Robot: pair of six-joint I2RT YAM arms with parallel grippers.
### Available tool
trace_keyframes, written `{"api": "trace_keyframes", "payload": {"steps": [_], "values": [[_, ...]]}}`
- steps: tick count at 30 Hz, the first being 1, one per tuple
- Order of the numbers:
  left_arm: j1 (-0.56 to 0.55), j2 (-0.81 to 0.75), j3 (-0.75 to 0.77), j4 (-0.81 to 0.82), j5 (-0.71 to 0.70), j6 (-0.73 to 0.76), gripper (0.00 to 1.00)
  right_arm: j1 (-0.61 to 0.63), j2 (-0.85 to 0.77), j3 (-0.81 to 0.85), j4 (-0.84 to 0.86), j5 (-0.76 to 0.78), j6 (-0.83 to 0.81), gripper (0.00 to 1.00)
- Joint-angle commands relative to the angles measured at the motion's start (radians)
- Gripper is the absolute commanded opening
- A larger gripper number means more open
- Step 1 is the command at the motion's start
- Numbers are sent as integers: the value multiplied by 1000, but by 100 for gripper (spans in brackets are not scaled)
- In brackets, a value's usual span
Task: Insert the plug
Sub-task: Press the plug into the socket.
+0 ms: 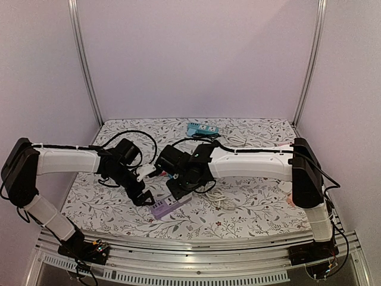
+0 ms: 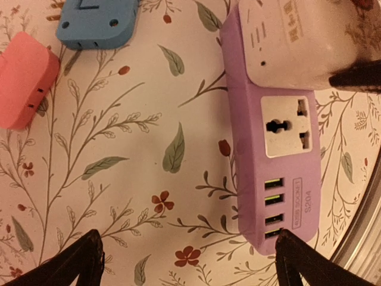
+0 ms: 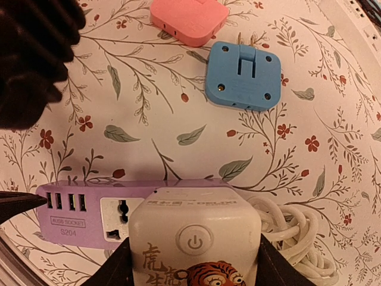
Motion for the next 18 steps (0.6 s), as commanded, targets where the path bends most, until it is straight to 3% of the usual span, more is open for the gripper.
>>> {"api": "trace_keyframes", "payload": {"steps": [1, 12, 18], "values": [[27, 0, 17, -19, 28, 5, 100, -13, 356, -165, -227, -128, -48, 0], [65, 11, 34, -32, 29, 5, 99, -28, 463, -144, -237, -152, -121, 0], [69, 14, 30, -40, 27, 12, 99, -30, 400, -121, -256, -134, -112, 3]]}}
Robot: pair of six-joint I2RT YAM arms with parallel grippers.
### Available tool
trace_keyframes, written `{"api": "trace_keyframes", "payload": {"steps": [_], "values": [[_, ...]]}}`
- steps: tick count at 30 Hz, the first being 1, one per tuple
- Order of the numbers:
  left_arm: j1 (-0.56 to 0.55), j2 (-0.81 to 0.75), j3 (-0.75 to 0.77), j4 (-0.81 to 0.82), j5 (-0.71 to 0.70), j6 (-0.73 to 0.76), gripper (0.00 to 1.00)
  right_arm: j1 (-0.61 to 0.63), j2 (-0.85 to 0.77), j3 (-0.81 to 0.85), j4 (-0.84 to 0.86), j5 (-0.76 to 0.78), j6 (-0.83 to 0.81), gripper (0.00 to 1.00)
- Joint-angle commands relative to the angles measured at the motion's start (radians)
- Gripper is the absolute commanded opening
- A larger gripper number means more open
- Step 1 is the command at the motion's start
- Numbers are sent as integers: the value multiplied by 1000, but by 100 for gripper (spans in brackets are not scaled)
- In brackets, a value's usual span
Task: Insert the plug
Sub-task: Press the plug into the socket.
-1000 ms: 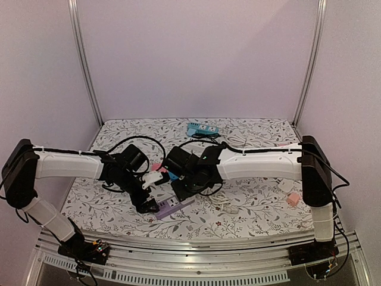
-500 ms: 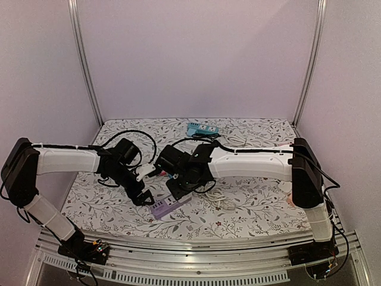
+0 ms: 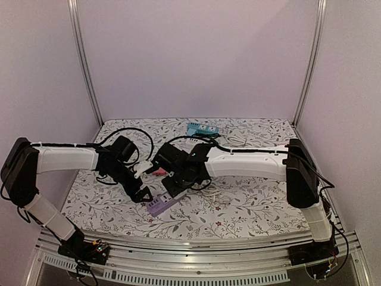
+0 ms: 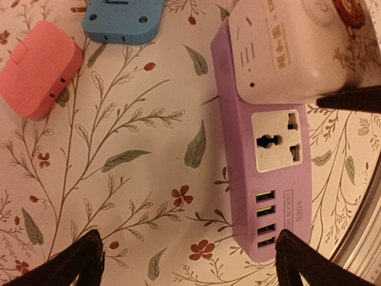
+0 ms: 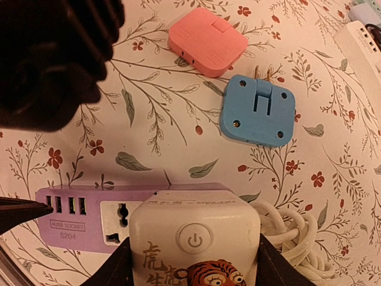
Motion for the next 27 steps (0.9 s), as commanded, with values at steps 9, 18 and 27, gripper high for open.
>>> {"api": "trace_keyframes", "payload": {"steps": [9, 18, 27], "values": [[15, 16, 31, -22, 20, 14, 99, -17, 158, 94, -365, -67, -8, 54], [16, -4, 24, -27, 16, 21, 99, -20, 39, 223, -278, -115, -28, 99], [-5, -7, 32, -52, -9, 43, 100, -42, -110, 102, -158, -170, -20, 99]]}}
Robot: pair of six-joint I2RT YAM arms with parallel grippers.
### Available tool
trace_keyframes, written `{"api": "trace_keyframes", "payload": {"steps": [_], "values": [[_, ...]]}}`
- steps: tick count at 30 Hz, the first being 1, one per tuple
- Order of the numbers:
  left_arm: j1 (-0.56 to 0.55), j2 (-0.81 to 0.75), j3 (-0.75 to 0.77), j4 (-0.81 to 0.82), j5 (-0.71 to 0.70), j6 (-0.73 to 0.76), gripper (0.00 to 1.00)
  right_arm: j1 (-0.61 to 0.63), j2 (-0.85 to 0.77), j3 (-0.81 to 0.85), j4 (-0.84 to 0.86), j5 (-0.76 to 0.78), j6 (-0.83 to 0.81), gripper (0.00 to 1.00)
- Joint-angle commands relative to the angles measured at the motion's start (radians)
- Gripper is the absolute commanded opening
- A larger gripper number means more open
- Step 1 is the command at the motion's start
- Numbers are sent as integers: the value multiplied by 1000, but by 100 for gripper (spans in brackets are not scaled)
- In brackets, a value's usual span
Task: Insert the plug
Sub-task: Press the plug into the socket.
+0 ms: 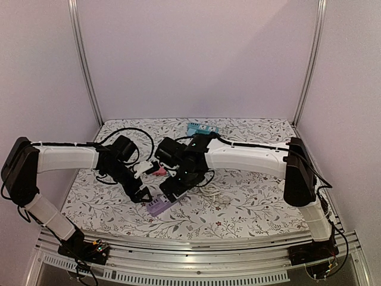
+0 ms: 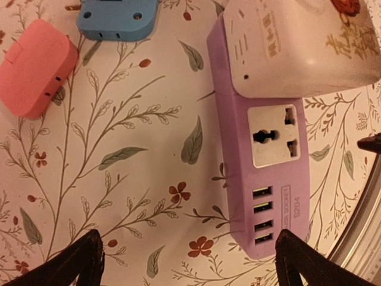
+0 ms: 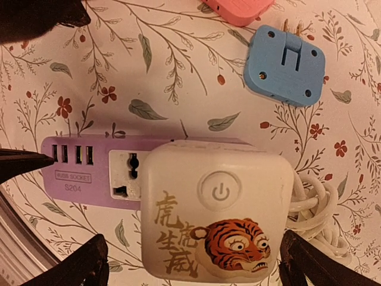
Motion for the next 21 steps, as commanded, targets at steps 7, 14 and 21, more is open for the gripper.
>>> {"api": "trace_keyframes", "payload": {"steps": [7, 14, 21], "values": [[-137, 26, 38, -20, -143, 42, 100, -138, -490, -497, 257, 138, 124, 99], [-167, 59, 49, -12, -180, 42, 100, -325, -756, -801, 300, 169, 198, 99], [-166, 25, 55, -40, -192, 62, 100, -606, -895, -1064, 263, 175, 277, 99]]}}
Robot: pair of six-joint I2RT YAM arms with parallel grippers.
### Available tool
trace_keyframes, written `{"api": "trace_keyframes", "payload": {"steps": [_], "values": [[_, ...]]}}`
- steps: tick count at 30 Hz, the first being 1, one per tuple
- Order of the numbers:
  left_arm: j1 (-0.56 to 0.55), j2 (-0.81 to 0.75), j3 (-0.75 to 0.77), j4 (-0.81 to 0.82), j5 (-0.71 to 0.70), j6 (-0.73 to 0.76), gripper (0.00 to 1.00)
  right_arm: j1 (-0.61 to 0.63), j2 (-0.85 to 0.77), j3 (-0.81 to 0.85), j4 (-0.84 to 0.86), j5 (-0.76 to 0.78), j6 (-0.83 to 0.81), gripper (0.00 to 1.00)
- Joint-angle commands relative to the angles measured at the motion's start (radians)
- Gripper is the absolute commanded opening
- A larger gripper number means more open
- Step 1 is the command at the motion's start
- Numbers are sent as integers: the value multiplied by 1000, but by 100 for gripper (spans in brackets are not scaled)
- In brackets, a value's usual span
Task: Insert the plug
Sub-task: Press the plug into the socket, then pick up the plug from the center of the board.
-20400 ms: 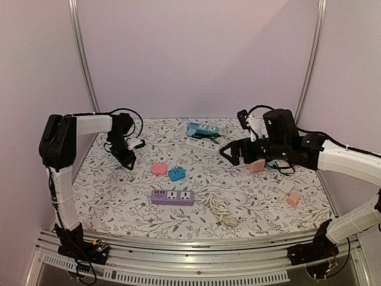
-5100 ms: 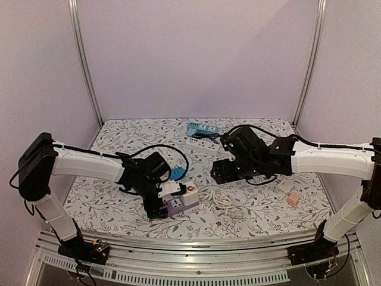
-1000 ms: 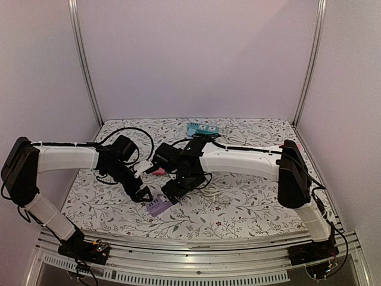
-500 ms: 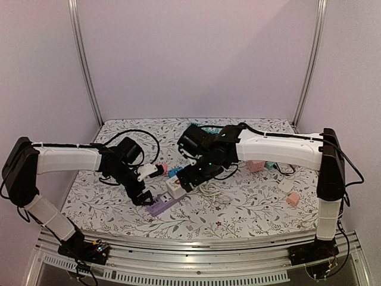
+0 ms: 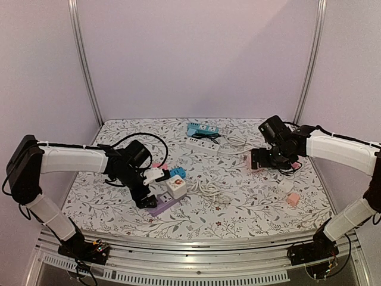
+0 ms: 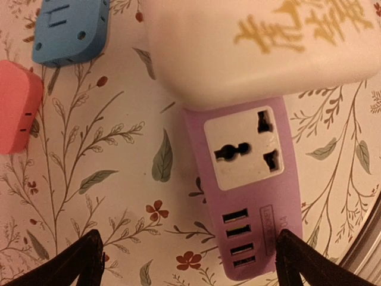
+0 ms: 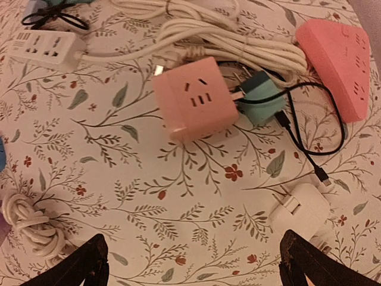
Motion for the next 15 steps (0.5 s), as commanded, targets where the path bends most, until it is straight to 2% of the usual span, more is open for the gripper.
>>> {"api": "trace_keyframes", "payload": {"steps": [1, 6, 11, 14, 15], "values": [[-3, -23, 17, -27, -35, 29, 100, -163, -79, -144, -30, 21, 77, 99], [18, -51, 28, -33, -65, 30, 100, -299, -119, -228, -67, 68, 125, 99], [43, -56, 31, -26, -74, 7, 100, -343, -135, -300, -83, 97, 189, 98], [45, -61, 23, -20, -74, 6, 99, -345, -152, -348, -82, 105, 245, 80], [46, -62, 21, -19, -74, 7, 99, -346, -158, -362, -82, 102, 260, 78]]}}
